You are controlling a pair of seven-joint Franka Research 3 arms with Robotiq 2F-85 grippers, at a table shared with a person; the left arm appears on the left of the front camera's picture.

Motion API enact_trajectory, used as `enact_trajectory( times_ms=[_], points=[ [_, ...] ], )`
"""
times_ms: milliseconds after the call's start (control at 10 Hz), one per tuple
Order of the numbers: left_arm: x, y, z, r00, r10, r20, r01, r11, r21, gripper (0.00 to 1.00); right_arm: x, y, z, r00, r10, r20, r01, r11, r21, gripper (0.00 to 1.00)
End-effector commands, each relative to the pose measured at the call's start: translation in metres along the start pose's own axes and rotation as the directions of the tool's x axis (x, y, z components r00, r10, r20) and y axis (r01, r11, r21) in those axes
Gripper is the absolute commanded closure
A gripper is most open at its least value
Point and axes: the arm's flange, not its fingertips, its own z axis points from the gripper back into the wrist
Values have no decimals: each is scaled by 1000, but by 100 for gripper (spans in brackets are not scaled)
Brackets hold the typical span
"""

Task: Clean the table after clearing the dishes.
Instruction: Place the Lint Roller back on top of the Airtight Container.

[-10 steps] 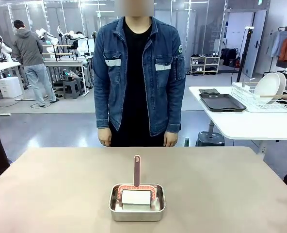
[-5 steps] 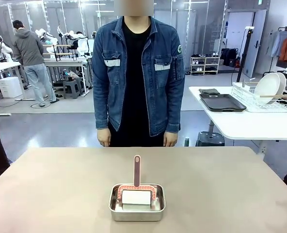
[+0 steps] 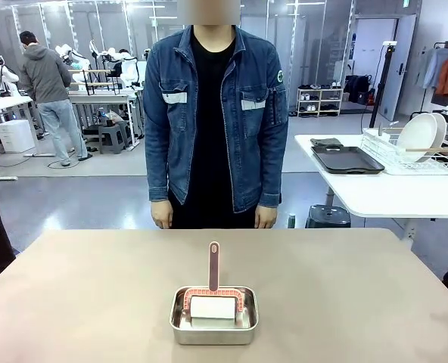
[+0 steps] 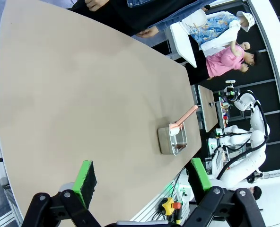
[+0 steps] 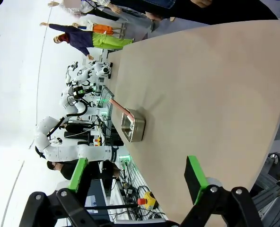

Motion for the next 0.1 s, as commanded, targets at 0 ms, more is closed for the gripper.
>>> enact_trajectory(
  times_ms=[0],
  points=[
    [-4, -3, 4, 1000, -5, -15, 5, 1000, 0, 0, -7, 6, -6, 1000, -14, -3, 14, 1000, -8, 0]
  ],
)
